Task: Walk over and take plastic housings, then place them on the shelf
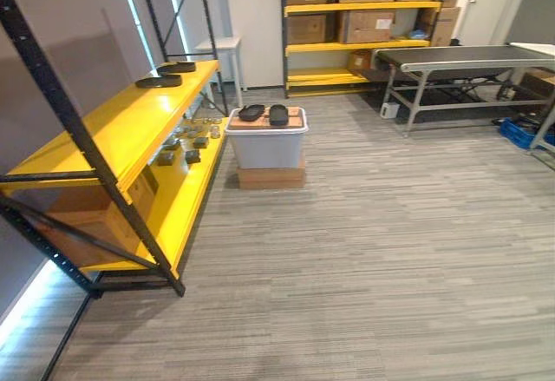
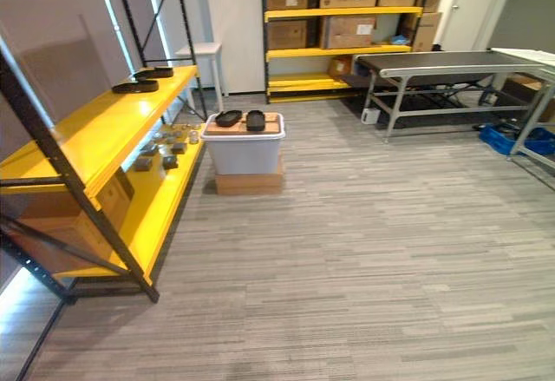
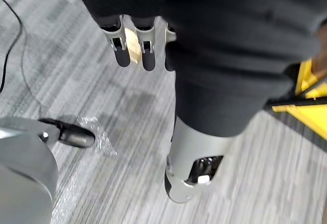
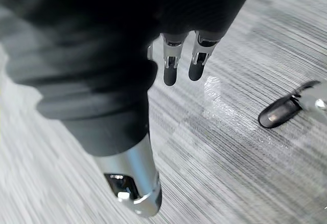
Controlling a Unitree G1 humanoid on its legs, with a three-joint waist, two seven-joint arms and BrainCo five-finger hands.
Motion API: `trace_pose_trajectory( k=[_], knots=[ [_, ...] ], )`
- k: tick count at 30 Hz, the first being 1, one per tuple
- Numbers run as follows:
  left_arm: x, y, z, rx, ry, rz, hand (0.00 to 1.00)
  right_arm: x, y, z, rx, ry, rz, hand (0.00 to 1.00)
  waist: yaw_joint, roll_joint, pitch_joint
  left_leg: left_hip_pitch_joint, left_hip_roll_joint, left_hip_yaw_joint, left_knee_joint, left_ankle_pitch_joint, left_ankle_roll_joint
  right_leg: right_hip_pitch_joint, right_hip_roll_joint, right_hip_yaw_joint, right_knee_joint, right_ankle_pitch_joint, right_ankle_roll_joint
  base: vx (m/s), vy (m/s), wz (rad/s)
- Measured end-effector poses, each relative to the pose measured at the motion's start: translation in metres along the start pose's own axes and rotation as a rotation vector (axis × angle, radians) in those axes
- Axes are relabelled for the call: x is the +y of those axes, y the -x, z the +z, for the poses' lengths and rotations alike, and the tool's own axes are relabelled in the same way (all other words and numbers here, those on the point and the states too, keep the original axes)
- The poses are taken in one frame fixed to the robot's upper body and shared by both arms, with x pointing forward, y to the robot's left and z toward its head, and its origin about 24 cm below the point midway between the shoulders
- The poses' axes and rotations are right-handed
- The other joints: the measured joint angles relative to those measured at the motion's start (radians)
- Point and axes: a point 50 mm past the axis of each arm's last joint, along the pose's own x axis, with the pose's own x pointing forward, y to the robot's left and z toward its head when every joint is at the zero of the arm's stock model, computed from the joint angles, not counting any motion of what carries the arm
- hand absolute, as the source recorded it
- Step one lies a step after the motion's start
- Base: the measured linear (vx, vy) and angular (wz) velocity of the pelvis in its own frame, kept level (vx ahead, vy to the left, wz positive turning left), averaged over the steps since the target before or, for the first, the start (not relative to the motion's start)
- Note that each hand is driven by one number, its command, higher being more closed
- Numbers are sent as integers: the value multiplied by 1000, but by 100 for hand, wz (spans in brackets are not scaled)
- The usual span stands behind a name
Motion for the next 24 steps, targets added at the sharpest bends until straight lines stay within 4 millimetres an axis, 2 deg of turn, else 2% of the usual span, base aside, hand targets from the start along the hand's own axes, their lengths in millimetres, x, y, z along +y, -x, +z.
trace_pose_trajectory(
  k=[4, 7, 24],
  knots=[
    [-4, -1, 5, -9, 1, -21, 0, -1, 0, 1, -2, -17, -6, 0, 0, 0, -1, 0, 9, 2, 0, -1, 2, 0, 9, 0, -3, 6, 6, -43, -24, 0],
    [-4, -1, 4, -7, 2, -19, 0, 0, 0, 2, -4, -18, -2, 0, 1, 0, -1, 1, 12, 9, 0, -1, 3, 0, 13, 4, -7, 13, -2, -73, -20, -5],
    [1, 2, -11, 29, 25, -7, 0, 4, 0, -6, 29, -26, 4, 0, 1, -1, -6, 2, 22, 33, -4, 2, 10, 4, 28, 26, -34, 35, -17, -28, -13, -4]
  ],
)
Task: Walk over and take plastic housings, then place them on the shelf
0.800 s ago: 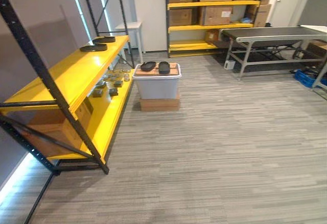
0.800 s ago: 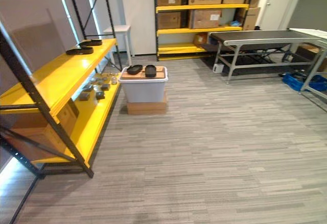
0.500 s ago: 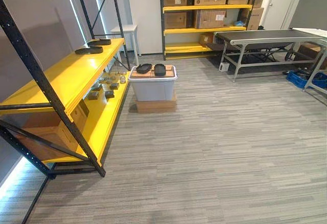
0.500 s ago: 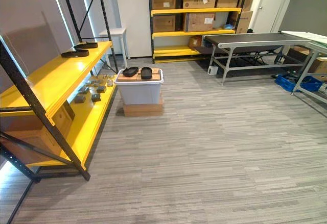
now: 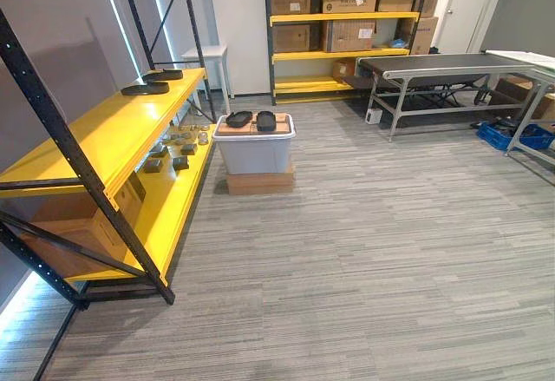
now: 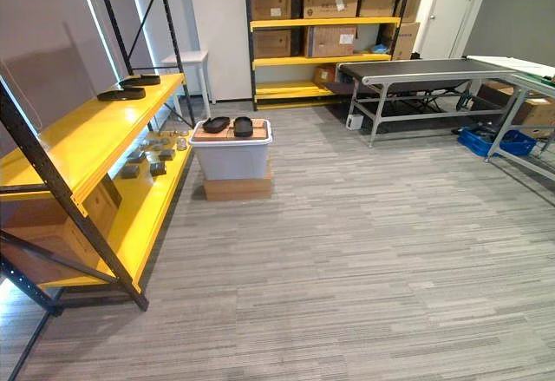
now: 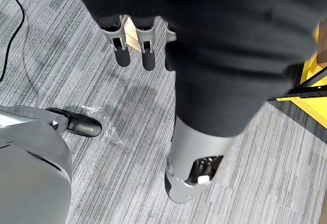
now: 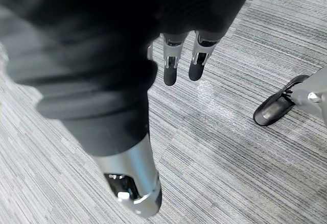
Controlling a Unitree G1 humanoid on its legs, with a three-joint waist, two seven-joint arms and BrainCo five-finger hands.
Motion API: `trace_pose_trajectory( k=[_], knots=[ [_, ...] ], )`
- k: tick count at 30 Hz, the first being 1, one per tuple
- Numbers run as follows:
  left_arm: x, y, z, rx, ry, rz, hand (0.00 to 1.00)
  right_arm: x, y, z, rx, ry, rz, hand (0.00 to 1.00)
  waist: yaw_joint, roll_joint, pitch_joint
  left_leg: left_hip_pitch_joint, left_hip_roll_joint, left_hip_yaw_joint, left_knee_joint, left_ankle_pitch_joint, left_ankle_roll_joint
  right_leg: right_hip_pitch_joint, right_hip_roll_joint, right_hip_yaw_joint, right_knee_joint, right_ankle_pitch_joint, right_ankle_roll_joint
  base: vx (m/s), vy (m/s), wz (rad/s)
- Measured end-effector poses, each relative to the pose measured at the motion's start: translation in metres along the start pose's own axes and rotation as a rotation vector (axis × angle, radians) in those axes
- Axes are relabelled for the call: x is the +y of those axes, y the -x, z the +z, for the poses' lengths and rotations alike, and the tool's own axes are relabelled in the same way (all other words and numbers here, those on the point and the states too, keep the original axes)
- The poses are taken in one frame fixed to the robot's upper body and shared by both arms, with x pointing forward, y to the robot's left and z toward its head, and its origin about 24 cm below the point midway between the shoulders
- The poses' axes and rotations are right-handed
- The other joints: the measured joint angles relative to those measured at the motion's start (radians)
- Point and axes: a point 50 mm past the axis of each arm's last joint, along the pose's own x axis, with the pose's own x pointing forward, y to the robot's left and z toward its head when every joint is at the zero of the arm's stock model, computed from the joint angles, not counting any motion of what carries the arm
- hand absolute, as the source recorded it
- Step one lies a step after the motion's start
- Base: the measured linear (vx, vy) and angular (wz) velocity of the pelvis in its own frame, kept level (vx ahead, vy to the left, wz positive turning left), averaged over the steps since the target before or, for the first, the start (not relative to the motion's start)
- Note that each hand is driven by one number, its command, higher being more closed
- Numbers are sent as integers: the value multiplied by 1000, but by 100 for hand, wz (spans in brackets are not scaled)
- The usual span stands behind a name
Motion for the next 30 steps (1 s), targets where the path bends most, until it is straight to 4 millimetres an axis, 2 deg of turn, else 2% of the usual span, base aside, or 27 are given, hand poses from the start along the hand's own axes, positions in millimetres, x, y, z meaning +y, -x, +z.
trace_pose_trajectory(
  k=[10, 12, 13, 15, 16, 17, 18, 20, 21, 22, 23, 24, 25, 26, 27, 28, 29, 30],
  knots=[
    [-7, 0, 1, -3, -21, -22, 0, 2, 0, -2, 5, 25, 8, 0, 4, 0, 5, -25, 8, 29, 0, -4, 3, -44, 9, 28, -1, 2, -1, -45, -20, -9],
    [-7, 0, 2, -6, -17, -24, 0, 3, 0, 0, 1, 35, 13, 0, 7, -1, 18, -28, -1, 35, 3, -20, 17, -55, 4, 29, 11, -17, 18, 24, 20, -4],
    [-8, 0, 2, -7, -28, -30, 0, 2, 0, 0, -2, 34, 11, 0, 9, -6, 23, -42, -13, 41, 29, -47, 25, -105, -20, 26, 105, -80, 53, 62, 51, 4],
    [-11, -1, 4, -12, -42, -41, 0, 1, 0, 0, -5, 34, 9, 0, 8, -12, 41, -40, -24, 42, 62, -79, 36, -130, -48, 18, 215, -135, 107, 90, 52, 7],
    [-13, -1, 5, -13, -66, -50, 0, -1, 0, 1, -9, 34, 7, 0, 12, -4, 54, -33, -27, 42, 65, -100, 65, -195, -70, 13, 382, -147, 120, 91, 53, -4],
    [-13, -1, 6, -14, -87, -54, 0, 3, 0, 1, -15, 32, 18, 0, 6, 4, 64, -21, -24, 40, 59, -106, 73, -271, -81, -4, 536, -142, 114, 153, 105, 4],
    [-11, -2, 13, -29, -116, -52, 0, 7, 1, -5, 0, 29, 30, 0, -4, 14, 73, -4, -15, 26, 62, -121, 86, -327, -80, -11, 610, -162, 98, 151, 100, 13],
    [-10, -4, 29, -67, -123, -47, 0, 6, 4, -16, 28, 36, 36, 0, -8, 16, 85, 13, 5, 15, 64, -146, 87, -392, -56, -41, 604, -176, 79, 222, 46, 17],
    [-13, -5, 39, -89, -126, -51, 0, 6, 4, -20, 37, 31, 35, 0, -14, 21, 96, 23, 22, 7, 63, -156, 87, -425, -39, -62, 573, -173, 75, 301, -14, 35],
    [-19, -7, 55, -129, -129, -62, 0, 5, 5, -25, 50, 18, 31, 0, -28, 22, 103, 27, 42, -19, 60, -172, 79, -471, -15, -87, 478, -154, 55, 290, -38, 46],
    [-23, -7, 63, -149, -131, -68, 0, 4, 6, -28, 58, 14, 27, 0, -38, 21, 112, 37, 50, -35, 56, -179, 73, -484, -8, -102, 424, -136, 36, 535, -105, 65],
    [-28, -7, 73, -174, -123, -75, 0, -1, 7, -34, 76, 3, 13, 0, -56, 19, 127, 75, 65, -51, 41, -191, 55, -504, 8, -130, 304, -70, 2, 564, -148, 67],
    [-30, -7, 74, -183, -95, -78, 0, -9, 9, -39, 90, -7, -9, 0, -73, 22, 124, 121, 85, -65, 20, -211, 32, -510, 24, -150, 220, -17, -11, 629, -179, 72],
    [-29, -7, 72, -186, -61, -75, 0, -18, 12, -50, 112, -43, -37, 0, -73, -7, 113, 141, 73, -66, 47, -226, 7, -516, 17, -146, 212, 0, -37, 470, -169, 58],
    [-27, -6, 70, -191, -21, -66, 0, -25, 15, -57, 129, -66, -60, 0, -72, -18, 106, 145, 71, -70, 97, -245, -16, -510, 13, -127, 231, 64, -87, 806, -294, 55],
    [-30, -5, 61, -177, 51, -66, 0, -34, 19, -65, 135, -101, -90, 0, -68, -15, 105, 123, 87, -58, 268, -265, -48, -462, 12, -138, 263, 114, -103, 984, -359, 44],
    [-31, -4, 47, -151, 109, -60, 0, -35, 20, -67, 137, -113, -93, 0, -64, 8, 97, 31, 133, -36, 530, -233, -51, -404, 36, -155, 257, 68, -115, 991, -355, 35],
    [-32, -3, 42, -142, 145, -57, 0, -34, 20, -66, 133, -112, -88, 0, -62, 20, 99, -27, 160, -31, 681, -186, -49, -370, 52, -157, 244, 49, -129, 784, -269, 4]
  ],
)
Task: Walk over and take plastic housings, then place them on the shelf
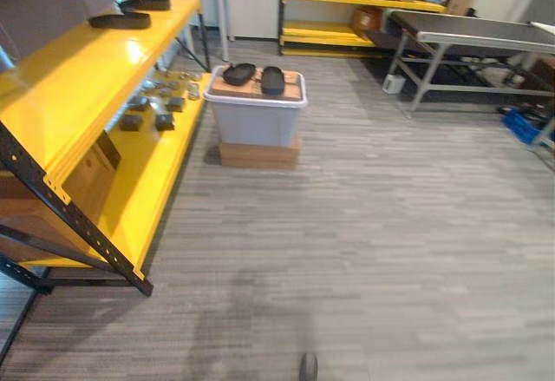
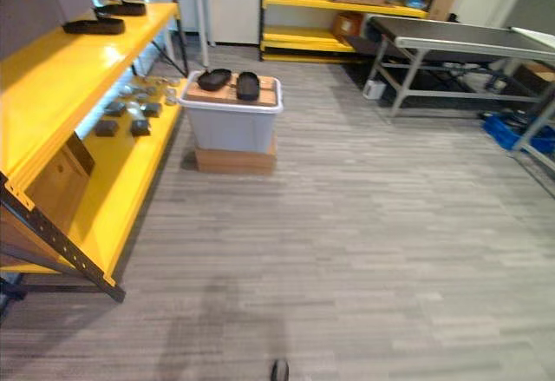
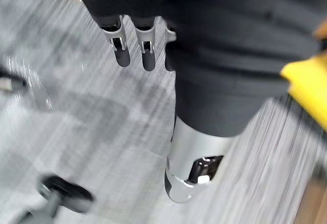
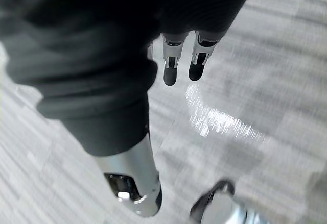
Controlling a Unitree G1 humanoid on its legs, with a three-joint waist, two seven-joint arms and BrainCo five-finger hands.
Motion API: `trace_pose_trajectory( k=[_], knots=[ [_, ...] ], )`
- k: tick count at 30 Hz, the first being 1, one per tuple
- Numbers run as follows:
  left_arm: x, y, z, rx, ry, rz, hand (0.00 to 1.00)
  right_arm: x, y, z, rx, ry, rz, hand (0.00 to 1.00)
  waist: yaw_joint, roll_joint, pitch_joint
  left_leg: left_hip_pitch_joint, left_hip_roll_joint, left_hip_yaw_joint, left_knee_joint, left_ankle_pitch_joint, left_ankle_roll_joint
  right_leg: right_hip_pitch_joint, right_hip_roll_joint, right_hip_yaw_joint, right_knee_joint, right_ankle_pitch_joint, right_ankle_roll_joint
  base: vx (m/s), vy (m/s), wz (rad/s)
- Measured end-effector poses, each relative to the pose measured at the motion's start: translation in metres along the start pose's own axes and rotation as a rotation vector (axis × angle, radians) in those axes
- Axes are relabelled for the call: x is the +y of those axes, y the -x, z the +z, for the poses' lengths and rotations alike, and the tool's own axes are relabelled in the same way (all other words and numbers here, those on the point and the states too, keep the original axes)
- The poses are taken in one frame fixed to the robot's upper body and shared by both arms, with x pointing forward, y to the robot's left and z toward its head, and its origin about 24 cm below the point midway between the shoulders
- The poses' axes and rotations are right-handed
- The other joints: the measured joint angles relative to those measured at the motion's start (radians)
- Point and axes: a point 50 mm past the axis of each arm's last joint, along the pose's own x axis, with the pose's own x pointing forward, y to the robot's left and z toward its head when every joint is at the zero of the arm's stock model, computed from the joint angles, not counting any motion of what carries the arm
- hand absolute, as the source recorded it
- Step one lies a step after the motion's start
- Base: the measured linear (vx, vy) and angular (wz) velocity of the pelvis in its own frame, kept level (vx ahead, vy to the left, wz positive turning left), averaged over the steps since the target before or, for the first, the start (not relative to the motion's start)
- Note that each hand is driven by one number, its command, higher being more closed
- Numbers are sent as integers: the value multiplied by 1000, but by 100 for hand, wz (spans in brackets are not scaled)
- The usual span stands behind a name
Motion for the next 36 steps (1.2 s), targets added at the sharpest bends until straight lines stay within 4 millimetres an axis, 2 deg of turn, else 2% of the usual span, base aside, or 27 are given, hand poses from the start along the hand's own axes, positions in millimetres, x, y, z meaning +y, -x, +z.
trace_pose_trajectory(
  k=[1, 2, 4, 5, 7, 9, 11, 12, 13, 14, 15, 16, 17, 18, 20, 21, 22, 24, 25, 26, 27, 28, 30, 31, 32, 34, 36],
  knots=[
    [3, 3, -11, 22, 69, 22, 0, 4, 0, 6, -26, 4, 20, 0, 18, 23, 10, -111, 62, 2, 280, 71, -15, 82, 45, 16, -34, -30, -17, 731, -230, -39],
    [9, 5, -18, 44, 102, 46, 0, 13, 0, 11, -47, 22, 51, 0, 41, 20, 13, -182, 102, 36, 454, 69, -9, 166, 77, 49, -80, -45, -34, 715, -207, -55],
    [13, 9, -29, 71, 111, 58, 0, 26, 0, 18, -77, 67, 94, 0, 78, 1, 15, -279, 108, 104, 524, 44, -16, 286, 84, 111, -160, -55, -49, 681, -129, -72],
    [12, 10, -34, 82, 114, 56, 0, 37, 0, 27, -105, 92, 125, 0, 94, -6, 15, -337, 97, 136, 506, 19, 1, 326, 79, 152, -187, -71, -48, 644, -67, -87],
    [12, 14, -45, 112, 115, 52, 0, 56, -1, 45, -148, 99, 167, 0, 121, -7, 14, -433, 44, 165, 307, -29, 15, 385, 53, 216, -214, -107, -29, 467, 23, -95],
    [19, 20, -59, 141, 91, 55, 0, 82, 1, 61, -190, 104, 225, 0, 142, -14, 16, -503, -35, 194, -167, 4, 48, 480, -1, 272, -239, -179, 12, 707, 159, -93],
    [23, 24, -66, 154, 74, 60, 0, 85, 2, 65, -206, 153, 237, 0, 156, -10, 0, -539, -35, 202, -283, 14, 45, 520, -11, 295, -247, -224, 41, 662, 209, -60],
    [34, 28, -72, 173, 55, 79, 0, 77, 1, 57, -182, 173, 221, 0, 183, -36, -36, -557, -60, 197, -302, 17, 50, 569, -46, 313, -235, -283, 73, 734, 249, -62],
    [38, 30, -77, 187, 52, 88, 0, 70, 0, 54, -171, 177, 205, 0, 191, -32, -59, -555, -69, 168, -292, 49, 77, 566, -44, 316, -188, -303, 95, 946, 337, -55],
    [43, 32, -82, 209, 60, 103, 0, 64, -2, 48, -143, 172, 188, 0, 182, -41, -71, -523, -112, 107, -281, 161, 140, 517, -61, 314, 29, -330, 140, 865, 323, -32],
    [47, 31, -79, 212, 35, 105, 0, 59, -3, 38, -105, 148, 169, 0, 175, -56, -68, -439, -140, 94, -302, 195, 153, 418, -89, 318, 349, -272, 224, 871, 353, -16],
    [51, 31, -76, 209, 8, 105, 0, 57, -3, 32, -85, 139, 163, 0, 164, -69, -63, -391, -155, 92, -315, 207, 148, 365, -106, 326, 505, -185, 288, 1002, 374, 21],
    [54, 26, -65, 193, -44, 97, 0, 54, -2, 18, -38, 138, 156, 0, 135, -107, -47, -298, -202, 75, -337, 172, 131, 282, -141, 330, 740, -76, 323, 793, 267, 47],
    [52, 23, -58, 177, -56, 89, 0, 50, -2, 11, -18, 139, 146, 0, 125, -117, -44, -226, -222, 65, -369, 153, 139, 227, -173, 288, 840, -83, 311, 914, 267, 51],
    [41, 17, -46, 137, -54, 61, 0, 37, -1, 4, -1, 149, 121, 0, 113, -95, -51, -102, -218, 38, -437, 110, 144, 113, -211, 167, 858, -134, 225, 621, 147, 36],
    [31, 11, -32, 98, -47, 39, 0, 32, 0, 0, 8, 166, 114, 0, 107, -92, -50, -35, -214, 6, -483, 88, 149, 44, -206, 116, 787, -175, 198, 652, 83, 57],
    [23, 8, -23, 73, -46, 19, 0, 24, 0, -4, 21, 159, 94, 0, 103, -88, -47, 5, -207, -13, -501, 74, 147, 11, -187, 97, 677, -198, 199, 795, 44, 77],
    [10, 4, -12, 41, -36, -7, 0, 12, 1, -9, 34, 133, 59, 0, 86, -81, -44, 82, -195, -57, -529, 31, 141, -43, -139, 98, 409, -196, 187, 683, -42, 72],
    [5, 2, -9, 28, 7, -3, 0, 7, 2, -11, 38, 119, 46, 0, 71, -78, -46, 125, -185, -84, -551, 1, 129, -57, -111, 98, 202, -153, 157, 717, -157, 76],
    [0, 2, -6, 17, 59, 8, 0, 6, 2, -12, 42, 115, 40, 0, 59, -67, -40, 164, -166, -107, -558, -36, 122, -75, -86, 105, 74, -59, 121, 743, -206, 78],
    [-2, 2, -8, 18, 86, 11, 0, 3, 3, -14, 45, 115, 34, 0, 53, -52, -40, 183, -147, -123, -556, -54, 117, -66, -68, 108, 52, -1, 118, 815, -289, 70],
    [-7, 4, -12, 17, 136, 13, 0, -1, 3, -16, 51, 119, 25, 0, 60, -24, -46, 203, -111, -132, -521, -73, 102, -42, -32, 108, 61, 38, 66, 859, -313, 43],
    [-13, 6, -20, 30, 206, 13, 0, 8, 3, -13, 30, 119, 56, 0, 78, -9, -44, 124, -102, -116, -295, -62, 90, -18, -38, 92, 136, -51, 60, 829, -291, 34],
    [-19, 8, -27, 45, 256, 14, 0, 7, 3, -7, 10, 125, 59, 0, 76, 13, -20, 51, -90, -100, -36, -8, 69, 32, -43, 64, 198, -109, 54, 692, -250, 69],
    [-17, 11, -36, 76, 277, 25, 0, 7, 2, -4, 3, 142, 61, 0, 75, 26, -14, -80, -47, -100, 283, 120, 22, 133, -35, 43, 173, -161, 29, 775, -264, 66],
    [-8, 13, -41, 80, 285, 47, 0, 15, 1, 0, -6, 157, 81, 0, 106, 26, -6, -242, 13, -48, 596, 108, 13, 265, -8, 61, 90, -208, 36, 630, -172, -1],
    [9, 17, -51, 105, 280, 85, 0, 29, 1, 5, -22, 156, 115, 0, 127, -11, -3, -328, 43, 40, 564, 48, 24, 378, -24, 86, -13, -208, 36, 583, -65, -46]
  ],
)
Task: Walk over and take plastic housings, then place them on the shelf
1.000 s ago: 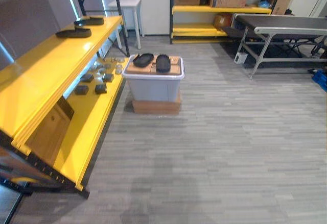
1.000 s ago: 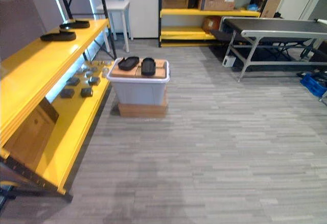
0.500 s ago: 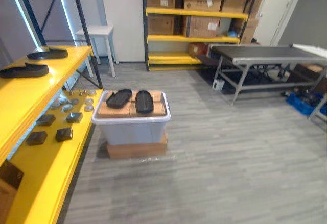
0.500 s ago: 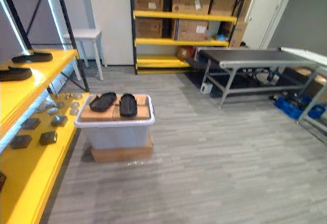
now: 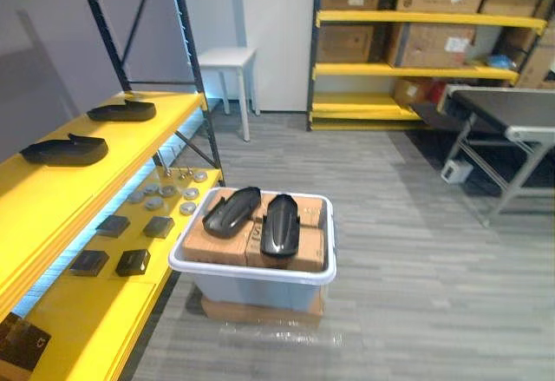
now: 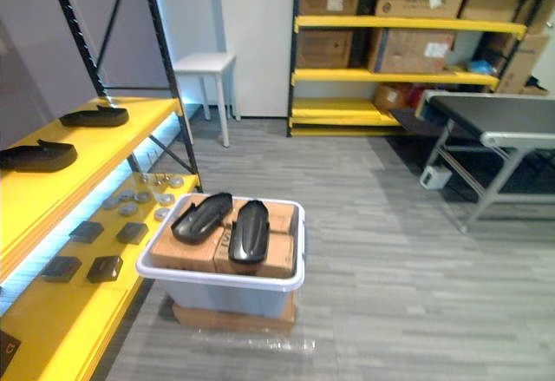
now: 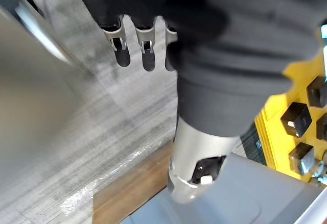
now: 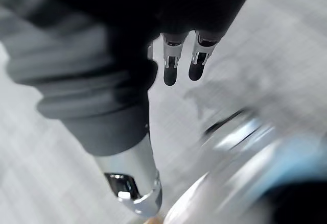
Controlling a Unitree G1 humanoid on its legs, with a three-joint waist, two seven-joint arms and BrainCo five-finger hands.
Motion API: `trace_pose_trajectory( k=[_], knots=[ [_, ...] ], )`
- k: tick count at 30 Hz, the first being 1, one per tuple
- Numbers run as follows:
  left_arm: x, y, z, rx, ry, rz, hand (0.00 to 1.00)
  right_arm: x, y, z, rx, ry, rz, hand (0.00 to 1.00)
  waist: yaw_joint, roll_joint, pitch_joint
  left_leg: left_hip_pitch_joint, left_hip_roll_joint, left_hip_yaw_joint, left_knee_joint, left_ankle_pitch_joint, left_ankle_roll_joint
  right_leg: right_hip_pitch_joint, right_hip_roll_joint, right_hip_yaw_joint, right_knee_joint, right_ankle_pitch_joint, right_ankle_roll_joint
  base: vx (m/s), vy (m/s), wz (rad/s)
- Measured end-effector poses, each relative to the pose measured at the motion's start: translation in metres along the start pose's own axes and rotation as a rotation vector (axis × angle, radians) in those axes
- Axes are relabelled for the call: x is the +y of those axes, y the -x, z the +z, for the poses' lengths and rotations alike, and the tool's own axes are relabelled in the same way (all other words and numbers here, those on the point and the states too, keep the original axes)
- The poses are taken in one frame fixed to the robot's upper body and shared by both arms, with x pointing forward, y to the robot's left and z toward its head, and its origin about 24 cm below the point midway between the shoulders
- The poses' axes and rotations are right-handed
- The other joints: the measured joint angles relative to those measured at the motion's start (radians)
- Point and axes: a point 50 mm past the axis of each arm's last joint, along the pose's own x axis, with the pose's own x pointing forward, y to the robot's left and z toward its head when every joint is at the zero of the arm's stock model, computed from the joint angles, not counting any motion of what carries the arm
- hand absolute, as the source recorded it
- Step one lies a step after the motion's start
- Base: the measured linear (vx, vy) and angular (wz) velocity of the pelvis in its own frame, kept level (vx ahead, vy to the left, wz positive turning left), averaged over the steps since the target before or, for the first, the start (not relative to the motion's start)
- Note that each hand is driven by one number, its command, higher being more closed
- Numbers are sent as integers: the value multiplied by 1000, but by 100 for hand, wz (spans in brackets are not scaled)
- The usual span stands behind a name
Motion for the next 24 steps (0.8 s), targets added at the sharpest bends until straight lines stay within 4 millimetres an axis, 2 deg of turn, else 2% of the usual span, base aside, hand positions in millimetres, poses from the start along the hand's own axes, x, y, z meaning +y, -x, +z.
trace_pose_trajectory(
  k=[1, 2, 3, 4, 5, 6, 7, 9, 10, 12, 13, 14, 15, 16, 17, 19, 22, 24],
  knots=[
    [13, 2, -3, 11, -19, 22, 0, 7, -2, 8, -26, -7, 17, 0, 10, -10, 3, -30, 17, 52, -138, -40, -9, 60, -20, 21, -48, 6, 10, 547, 43, -50],
    [20, 4, -9, 27, -27, 37, 0, 11, -2, 15, -48, -8, 23, 0, 11, -12, 5, -34, 13, 75, -301, -49, -14, 93, -38, 34, -71, 4, 31, 661, 122, -63],
    [29, 7, -18, 59, -38, 58, 0, 14, -3, 23, -79, -4, 29, 0, 11, -10, 3, -15, -7, 90, -573, -34, -6, 121, -60, 41, -82, -11, 61, 544, 153, -49],
    [32, 8, -22, 72, -42, 66, 0, 14, -3, 25, -88, 1, 30, 0, 11, -7, 1, -5, -20, 85, -707, 0, 13, 132, -66, 42, -82, -26, 85, 541, 206, -51],
    [38, 9, -25, 89, -40, 84, 0, 15, -3, 26, -91, 30, 32, 0, 20, -12, -3, 8, -47, 68, -777, 139, 15, 153, -85, 59, -77, -52, 123, 526, 226, -18],
    [41, 7, -15, 70, -87, 82, 0, 22, -2, 26, -98, 71, 48, 0, 15, -38, -11, 21, -81, 65, -803, 127, 19, 137, -116, 69, -41, -41, 127, 507, 227, 0],
    [39, 5, -10, 58, -110, 73, 0, 26, -2, 29, -111, 91, 55, 0, 8, -44, -13, 21, -91, 62, -813, 123, 23, 113, -125, 72, 3, -36, 126, 466, 224, 24],
    [32, 1, 2, 30, -167, 45, 0, 39, 1, 44, -187, 159, 86, 0, 8, -45, -13, 61, -105, 72, -863, 115, 34, 22, -144, 118, 194, -8, 128, 394, 194, 5],
    [29, 0, 9, 14, -205, 33, 0, 49, 5, 54, -250, 235, 113, 0, -6, -30, -5, 128, -107, 72, -933, 122, 41, -24, -137, 156, 303, -17, 134, 398, 130, 7],
    [24, -3, 24, -28, -280, 18, 0, 63, 18, 73, -397, 342, 165, 0, -19, -23, -26, 187, -105, 56, -1015, 134, 34, -87, -100, 182, 262, -70, 131, 355, 27, 33],
    [15, -5, 36, -79, -306, -2, 0, 70, 28, 85, -495, 387, 180, 0, -19, -27, -29, 188, -109, 40, -1027, 137, 30, -129, -88, 200, 196, -69, 130, 227, -65, 47],
    [10, -5, 42, -104, -302, -10, 0, 73, 33, 91, -543, 412, 178, 0, -23, -31, -29, 182, -117, 27, -1029, 138, 28, -148, -87, 204, 140, -57, 126, 223, -115, 70],
    [3, -5, 52, -155, -296, -20, 0, 78, 42, 99, -625, 466, 166, 0, -30, -52, -29, 174, -145, 0, -1029, 138, 24, -176, -103, 204, 47, 38, 125, 178, -113, 73],
    [-1, -5, 50, -159, -286, -24, 0, 76, 44, 102, -648, 489, 150, 0, -37, -42, -28, 174, -145, -22, -1033, 139, 14, -161, -100, 188, 50, 36, 125, 274, -163, 61],
    [0, -4, 41, -145, -254, -14, 0, 82, 54, 113, -727, 544, 145, 0, -23, -22, -36, 173, -127, -21, -1058, 142, 6, -161, -82, 180, 27, 40, 124, 229, -136, 23],
    [3, -2, 29, -117, -233, 1, 0, 98, 70, 128, -847, 568, 171, 0, -19, -7, -25, 160, -110, -24, -1084, 148, -5, -169, -62, 173, 0, 45, 116, 184, -138, 4],
    [-2, -1, 16, -82, -250, -13, 0, 120, 96, 149, -1022, 560, 198, 0, -15, -5, 25, 124, -100, -56, -1088, 152, -12, -181, -48, 143, -25, 55, 112, 77, -67, 21],
    [-4, -1, 15, -78, -261, -17, 0, 134, 110, 164, -1124, 539, 208, 0, -14, -3, 54, 85, -104, -76, -1079, 153, -13, -204, -51, 132, -31, 59, 113, 35, 9, 27]
  ],
)
